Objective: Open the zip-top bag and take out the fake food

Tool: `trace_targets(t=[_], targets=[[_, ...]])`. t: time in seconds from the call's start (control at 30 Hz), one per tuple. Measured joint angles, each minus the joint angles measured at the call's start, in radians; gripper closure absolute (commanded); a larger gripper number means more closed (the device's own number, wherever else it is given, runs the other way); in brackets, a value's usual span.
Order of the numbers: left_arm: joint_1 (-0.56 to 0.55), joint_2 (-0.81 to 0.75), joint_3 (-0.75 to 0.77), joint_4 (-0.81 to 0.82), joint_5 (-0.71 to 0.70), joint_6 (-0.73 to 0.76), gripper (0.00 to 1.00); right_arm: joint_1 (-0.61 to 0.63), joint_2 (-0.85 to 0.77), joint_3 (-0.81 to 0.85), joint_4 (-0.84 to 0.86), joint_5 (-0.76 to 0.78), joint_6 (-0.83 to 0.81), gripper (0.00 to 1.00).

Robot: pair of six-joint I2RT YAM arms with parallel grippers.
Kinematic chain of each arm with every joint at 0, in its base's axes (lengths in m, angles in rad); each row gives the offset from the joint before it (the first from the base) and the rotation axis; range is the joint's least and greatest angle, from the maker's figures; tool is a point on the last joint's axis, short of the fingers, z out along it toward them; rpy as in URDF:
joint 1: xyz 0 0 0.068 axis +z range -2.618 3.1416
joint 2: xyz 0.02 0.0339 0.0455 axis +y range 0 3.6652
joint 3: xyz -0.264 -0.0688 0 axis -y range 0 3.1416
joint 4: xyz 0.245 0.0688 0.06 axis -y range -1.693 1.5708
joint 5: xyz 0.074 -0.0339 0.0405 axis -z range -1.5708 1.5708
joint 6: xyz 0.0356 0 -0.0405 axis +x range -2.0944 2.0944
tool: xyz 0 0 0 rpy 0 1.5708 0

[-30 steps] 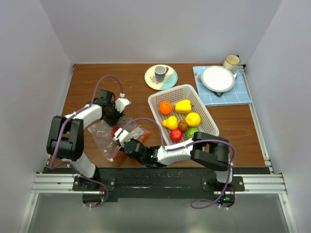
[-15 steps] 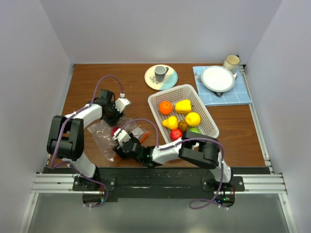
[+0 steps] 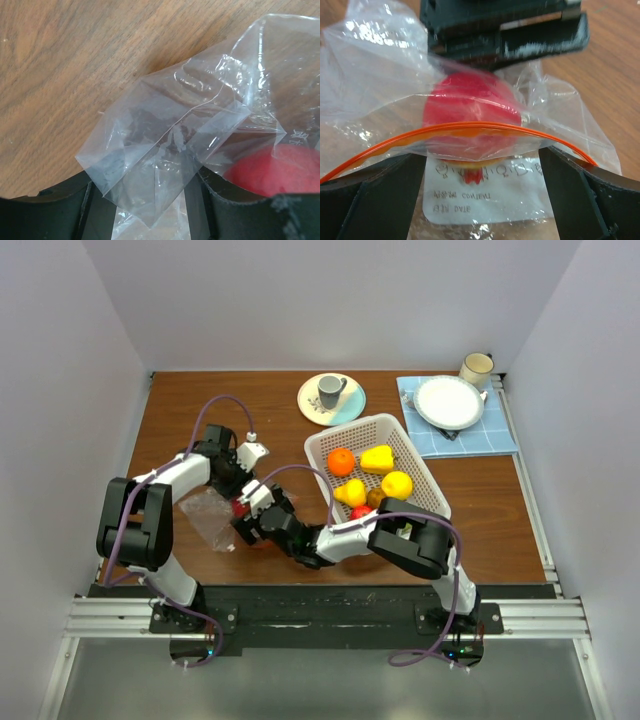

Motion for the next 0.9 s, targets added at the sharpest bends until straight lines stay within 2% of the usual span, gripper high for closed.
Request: trace_targets(t=[0.33, 0.53, 0.63, 0.77, 0.9], targets=[[0.0, 0.0, 0.004, -0.028, 0.023, 0.003, 0.46, -0.001, 0.069, 0.129, 0.011, -0.033, 0.009, 0.01], [0.0, 0.0, 0.005, -0.04, 0.036, 0.014, 0.46, -0.005, 0.125, 0.138, -0.017, -0.036, 0.009, 0.02], [0.0, 0.0, 0.005, -0.041, 0.039, 0.017, 0.47, -0.007, 0.132, 0.138, -0.034, -0.038, 0.009, 0.1], [0.0, 0.0, 0.005, -0.042, 0.041, 0.017, 0.47, -0.012, 0.132, 0.138, -0.04, -0.056, 0.012, 0.41], [0.0, 0.0, 0.005, -0.04, 0.037, 0.019, 0.51, -0.014, 0.099, 0.098, -0.04, -0.075, 0.026, 0.5]])
